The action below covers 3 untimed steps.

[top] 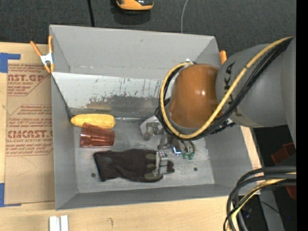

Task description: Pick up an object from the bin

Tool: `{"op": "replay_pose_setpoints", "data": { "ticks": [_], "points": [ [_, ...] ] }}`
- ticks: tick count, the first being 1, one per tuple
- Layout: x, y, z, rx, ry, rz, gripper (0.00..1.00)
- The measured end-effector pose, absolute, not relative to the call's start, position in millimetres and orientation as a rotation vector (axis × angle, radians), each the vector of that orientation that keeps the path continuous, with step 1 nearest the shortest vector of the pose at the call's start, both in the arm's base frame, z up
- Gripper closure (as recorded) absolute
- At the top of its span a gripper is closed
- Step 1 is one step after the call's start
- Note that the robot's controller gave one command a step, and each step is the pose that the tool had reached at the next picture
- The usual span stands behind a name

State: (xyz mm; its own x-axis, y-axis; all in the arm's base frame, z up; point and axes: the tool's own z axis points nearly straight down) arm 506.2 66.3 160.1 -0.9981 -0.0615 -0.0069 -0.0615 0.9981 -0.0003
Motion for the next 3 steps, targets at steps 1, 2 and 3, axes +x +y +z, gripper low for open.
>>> {"op": "replay_pose_setpoints", "data": {
  "ticks": [1,2,3],
  "points": [
    [504.1,65.7,162.6,-0.049,3.149,0.001,0.0],
    [509.9,71.1,88.7,0.074,3.141,0.002,1.0],
    [509.9,71.1,88.7,0.074,3.141,0.002,1.0]
  ]
}}
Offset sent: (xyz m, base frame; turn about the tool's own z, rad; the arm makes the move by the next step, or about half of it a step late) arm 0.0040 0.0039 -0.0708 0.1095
